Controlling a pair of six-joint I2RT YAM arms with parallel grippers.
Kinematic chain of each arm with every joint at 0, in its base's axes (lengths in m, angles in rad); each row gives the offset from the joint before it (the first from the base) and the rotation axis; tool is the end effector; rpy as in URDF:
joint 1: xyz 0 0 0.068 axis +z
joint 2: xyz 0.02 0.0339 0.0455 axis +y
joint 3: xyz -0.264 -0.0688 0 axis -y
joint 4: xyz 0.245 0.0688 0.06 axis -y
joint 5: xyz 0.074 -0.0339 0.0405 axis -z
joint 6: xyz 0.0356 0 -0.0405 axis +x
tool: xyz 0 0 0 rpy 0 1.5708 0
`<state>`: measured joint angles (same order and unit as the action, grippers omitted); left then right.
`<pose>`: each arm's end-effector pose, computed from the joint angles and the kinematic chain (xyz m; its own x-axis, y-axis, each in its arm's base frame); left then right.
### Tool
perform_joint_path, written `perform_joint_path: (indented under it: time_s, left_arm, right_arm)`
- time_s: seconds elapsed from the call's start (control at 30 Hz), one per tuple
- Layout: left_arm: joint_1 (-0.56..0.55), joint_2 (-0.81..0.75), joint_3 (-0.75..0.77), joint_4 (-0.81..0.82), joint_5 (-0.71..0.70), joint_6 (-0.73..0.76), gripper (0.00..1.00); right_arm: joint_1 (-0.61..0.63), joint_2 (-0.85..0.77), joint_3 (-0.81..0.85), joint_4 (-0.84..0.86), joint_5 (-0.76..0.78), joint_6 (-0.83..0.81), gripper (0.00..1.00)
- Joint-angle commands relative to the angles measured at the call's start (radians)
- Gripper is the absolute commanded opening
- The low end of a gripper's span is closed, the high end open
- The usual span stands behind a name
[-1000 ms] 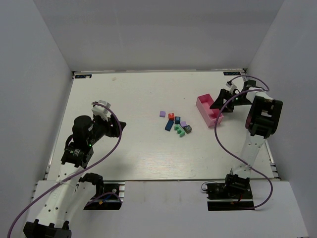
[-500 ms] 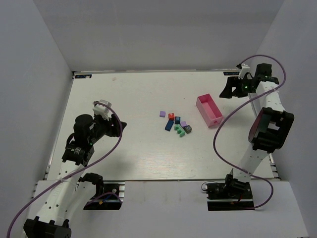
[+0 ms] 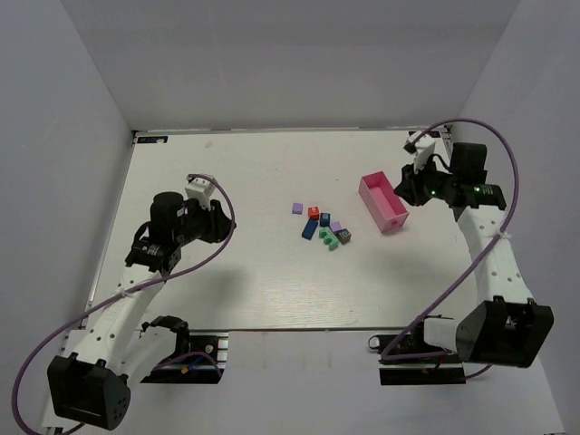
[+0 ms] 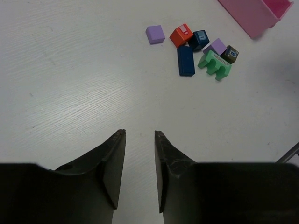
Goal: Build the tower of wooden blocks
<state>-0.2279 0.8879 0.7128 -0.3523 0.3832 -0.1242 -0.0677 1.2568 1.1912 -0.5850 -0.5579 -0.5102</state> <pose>0.1895 -0.0576 0.2808 -0.5514 0.0100 -0.8341 0.4595 0.8382 -0.2938 0.2704 0.0006 0.3453 -0.3501 -0.3915 -0.8510 -0.6118 0.7835 -0.1088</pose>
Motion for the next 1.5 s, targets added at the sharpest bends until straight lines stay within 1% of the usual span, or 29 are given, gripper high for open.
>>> perform_joint_path:
  time_s: [0.0, 0.03, 0.07, 0.1, 0.13, 0.17, 0.2, 0.23, 0.3, 0.33, 0.4, 0.43, 0.5, 0.57, 0.7, 0.73, 0.8, 0.83, 0.87, 0.9, 0.97, 1.17, 1.47]
  left_arm:
    - [-0.016, 0.026, 0.066, -0.011, 0.043, 0.0, 0.41]
    - [-0.025, 0.037, 0.083, -0.011, 0.043, 0.0, 0.35]
    - [-0.037, 0.046, 0.092, -0.011, 0.043, 0.0, 0.33]
    - [-0.037, 0.069, 0.108, -0.011, 0.043, 0.0, 0.3]
    - [-0.051, 0.083, 0.108, -0.011, 0.043, 0.0, 0.29]
    - [-0.069, 0.098, 0.123, -0.011, 0.043, 0.0, 0.29]
    - [-0.08, 0.114, 0.135, -0.011, 0.043, 0.0, 0.29]
    - [-0.093, 0.15, 0.136, -0.011, 0.043, 0.0, 0.32]
    - [-0.135, 0.189, 0.165, -0.011, 0.031, 0.0, 0.37]
    - [-0.151, 0.23, 0.165, -0.011, 0.019, 0.0, 0.42]
    - [-0.204, 0.273, 0.195, -0.011, -0.009, 0.012, 0.47]
    - [-0.221, 0.295, 0.204, -0.022, -0.018, 0.012, 0.52]
    - [-0.278, 0.361, 0.246, -0.046, -0.059, 0.023, 0.56]
    - [-0.316, 0.402, 0.29, -0.059, -0.111, 0.023, 0.57]
    - [-0.416, 0.515, 0.368, -0.068, -0.196, 0.023, 0.59]
    - [-0.43, 0.575, 0.41, -0.068, -0.208, 0.023, 0.59]
    - [-0.471, 0.635, 0.457, -0.088, -0.26, 0.023, 0.59]
    - [-0.482, 0.693, 0.502, -0.099, -0.288, 0.023, 0.59]
    - [-0.491, 0.718, 0.52, -0.099, -0.3, 0.023, 0.59]
    - [-0.492, 0.742, 0.539, -0.099, -0.3, 0.023, 0.57]
    - [-0.505, 0.804, 0.583, -0.119, -0.323, 0.023, 0.54]
    - [-0.528, 0.893, 0.631, -0.119, -0.354, 0.032, 0.52]
    - [-0.57, 0.985, 0.669, -0.079, -0.397, 0.001, 0.6]
  right_arm:
    - [0.045, -0.071, -0.039, 0.01, -0.016, -0.025, 0.22]
    - [0.066, -0.083, -0.047, 0.007, -0.017, -0.013, 0.1]
    - [0.097, -0.105, -0.059, 0.008, -0.008, -0.007, 0.05]
    - [0.123, -0.108, -0.065, 0.011, -0.002, -0.004, 0.03]
    - [0.149, -0.108, -0.085, 0.013, 0.001, 0.007, 0.03]
    - [0.175, -0.105, -0.093, 0.022, 0.019, 0.021, 0.04]
    - [0.189, -0.102, -0.1, 0.03, 0.024, 0.028, 0.09]
    - [0.215, -0.099, -0.126, 0.046, 0.027, 0.041, 0.19]
    - [0.256, -0.065, -0.146, 0.095, 0.064, 0.079, 0.27]
    - [0.296, -0.048, -0.163, 0.105, 0.093, 0.088, 0.32]
    - [0.322, -0.004, -0.166, 0.155, 0.148, 0.14, 0.39]
    - [0.348, 0.01, -0.159, 0.166, 0.176, 0.156, 0.4]
    - [0.355, 0.047, -0.14, 0.191, 0.207, 0.212, 0.4]
    - [0.374, 0.055, -0.136, 0.215, 0.236, 0.263, 0.38]
    - [0.397, 0.043, -0.145, 0.228, 0.277, 0.295, 0.32]
    - [0.398, 0.036, -0.15, 0.234, 0.286, 0.295, 0.31]
    - [0.398, 0.02, -0.159, 0.247, 0.318, 0.3, 0.21]
    - [0.399, 0.013, -0.165, 0.246, 0.322, 0.3, 0.17]
    - [0.398, 0.01, -0.166, 0.246, 0.322, 0.302, 0.1]
    - [0.394, 0.003, -0.169, 0.241, 0.322, 0.302, 0.0]
    - [0.394, -0.007, -0.176, 0.238, 0.32, 0.302, 0.0]
    - [0.391, -0.059, -0.177, 0.246, 0.357, 0.308, 0.0]
    - [0.387, -0.083, -0.186, 0.251, 0.378, 0.303, 0.0]
